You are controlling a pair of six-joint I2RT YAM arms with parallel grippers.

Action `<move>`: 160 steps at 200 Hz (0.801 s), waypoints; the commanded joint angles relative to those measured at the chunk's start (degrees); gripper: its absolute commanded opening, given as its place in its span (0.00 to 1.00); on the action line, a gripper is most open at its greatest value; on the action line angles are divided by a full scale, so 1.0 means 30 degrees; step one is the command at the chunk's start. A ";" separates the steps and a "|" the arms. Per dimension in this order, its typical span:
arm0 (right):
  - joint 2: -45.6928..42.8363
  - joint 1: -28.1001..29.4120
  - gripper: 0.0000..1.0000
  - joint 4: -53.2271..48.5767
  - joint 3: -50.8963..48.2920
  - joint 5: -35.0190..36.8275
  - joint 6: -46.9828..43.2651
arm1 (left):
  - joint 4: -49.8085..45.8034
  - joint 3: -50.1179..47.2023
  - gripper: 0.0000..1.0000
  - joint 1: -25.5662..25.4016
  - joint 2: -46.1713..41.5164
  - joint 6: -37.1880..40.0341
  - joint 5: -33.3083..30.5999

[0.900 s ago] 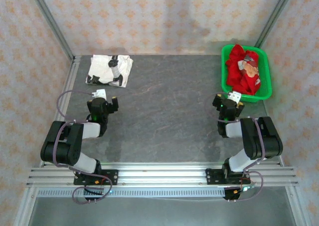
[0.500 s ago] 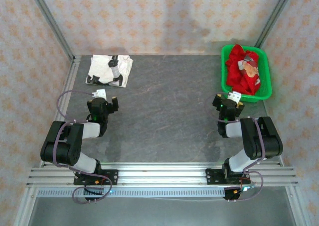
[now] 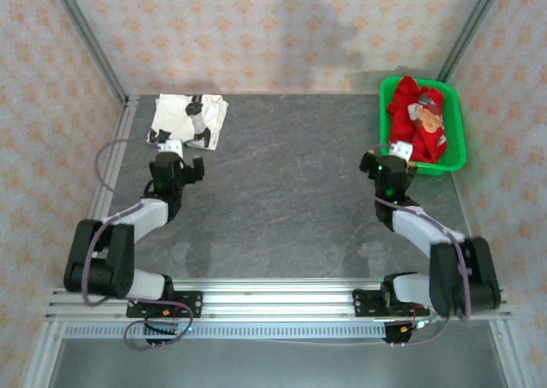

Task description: Fold and stack the t-shirts

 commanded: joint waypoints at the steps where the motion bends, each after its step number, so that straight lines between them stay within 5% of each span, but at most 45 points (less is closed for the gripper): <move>1: -0.3811 0.0725 0.99 -0.7971 0.1462 -0.1832 0.2773 | -0.6110 0.2824 1.00 -0.0742 -0.2845 -0.1810 0.1302; 28: -0.6278 0.1116 0.99 -1.3163 0.3690 -0.3493 0.5418 | -1.2176 0.7055 1.00 -0.1827 -0.3644 -0.4831 0.0618; 49: -0.5464 0.1100 0.99 -1.6736 0.6979 -0.4011 0.6238 | -1.5473 1.0369 1.00 -0.2099 -0.2981 -0.6373 0.1510; 74: -0.1052 -0.0331 0.99 -2.1564 1.2828 -0.4588 0.6160 | -1.8689 1.4822 1.00 -0.2452 -0.0526 -0.6873 0.3418; 112: 0.6495 -0.3849 0.99 -2.3797 1.9931 -0.6520 0.4561 | -2.2659 2.3355 1.00 -0.4351 0.5426 -0.6119 0.5738; 135: 1.1827 -0.5448 0.97 -2.5791 2.5267 -0.4549 0.3782 | -2.4163 2.7509 1.00 -0.5405 0.8486 -0.5855 0.6645; 160: 1.5941 -0.6183 0.95 -2.6608 2.8863 -0.2789 0.2750 | -2.3089 2.7434 1.00 -0.5911 0.9227 -0.6560 0.7881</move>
